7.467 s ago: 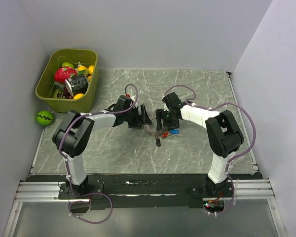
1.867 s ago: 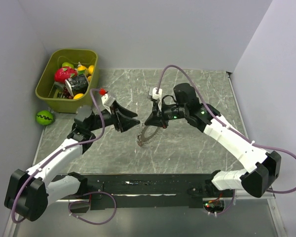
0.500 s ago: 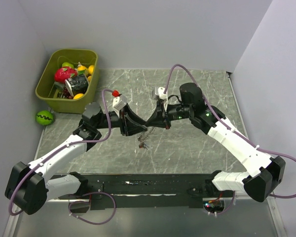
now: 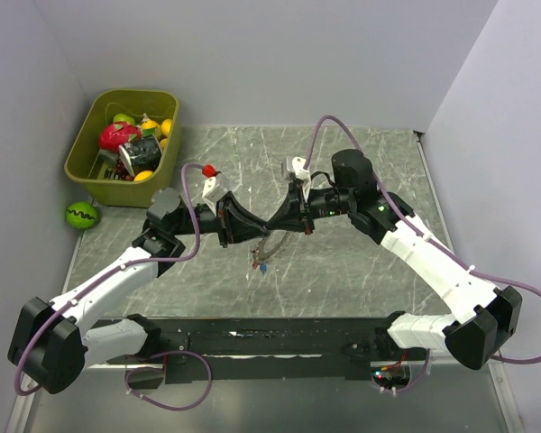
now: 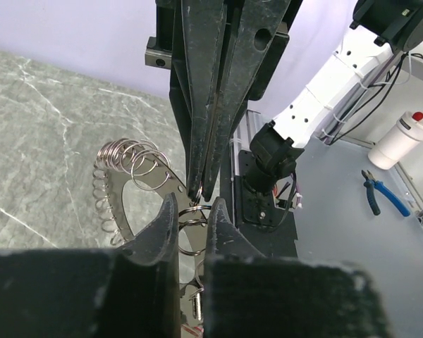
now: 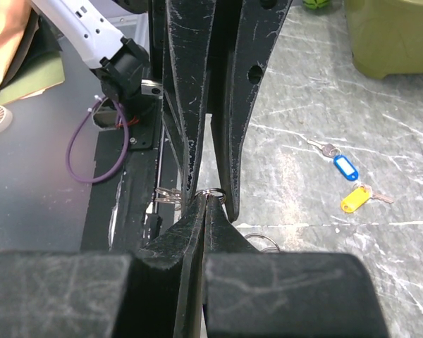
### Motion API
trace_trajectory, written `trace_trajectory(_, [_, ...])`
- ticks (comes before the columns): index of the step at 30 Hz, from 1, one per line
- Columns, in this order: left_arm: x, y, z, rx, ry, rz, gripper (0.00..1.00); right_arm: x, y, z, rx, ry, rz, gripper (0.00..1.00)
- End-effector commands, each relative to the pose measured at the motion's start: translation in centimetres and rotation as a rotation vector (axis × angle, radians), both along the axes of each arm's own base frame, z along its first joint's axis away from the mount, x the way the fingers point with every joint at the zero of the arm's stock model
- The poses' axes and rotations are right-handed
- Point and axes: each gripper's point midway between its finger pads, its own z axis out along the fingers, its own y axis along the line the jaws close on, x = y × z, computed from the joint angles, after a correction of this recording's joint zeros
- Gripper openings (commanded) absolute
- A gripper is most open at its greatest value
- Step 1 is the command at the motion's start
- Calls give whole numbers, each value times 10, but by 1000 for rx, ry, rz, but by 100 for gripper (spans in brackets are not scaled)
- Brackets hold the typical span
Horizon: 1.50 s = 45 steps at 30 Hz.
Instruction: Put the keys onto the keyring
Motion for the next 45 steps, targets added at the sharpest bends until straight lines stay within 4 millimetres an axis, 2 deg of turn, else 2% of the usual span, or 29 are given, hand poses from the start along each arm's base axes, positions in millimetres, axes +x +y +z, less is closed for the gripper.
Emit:
trace_trajectory(1, [1,1,15,-40,-64,13,1,-17,-1,27,79,-57,78,0])
trace_trajectory(12, [-10,9,24,-81,-137,31,1,-25,-7,33,91,-61,120,0])
trace_trajectory(17, [-8,10,26,-70,-145,42,2,-27,-8,34,92,-58,129,0])
trace_trajectory(19, [-9,10,26,-69,-140,35,9,-28,-8,35,93,-57,134,0])
trace_trajectory(20, [-9,10,29,-73,-142,33,18,-28,-8,35,95,-60,134,0])
trace_trajectory(21, [-9,9,30,-73,-139,33,23,-28,-8,36,96,-62,136,0])
trace_trajectory(27, [-7,12,37,-79,-147,56,41,-27,-9,35,96,-72,123,0])
trace_trajectory(29, [-9,14,41,-94,-155,54,51,-26,-8,34,94,-70,118,0])
trace_trajectory(32, [-10,16,46,-110,-157,60,60,-25,-8,32,90,-64,115,0])
trace_trajectory(38, [-8,15,45,-95,-148,59,60,-23,-8,32,92,-66,113,0])
trace_trajectory(45, [-4,9,40,-69,-98,23,54,-22,-7,31,91,-55,116,0])
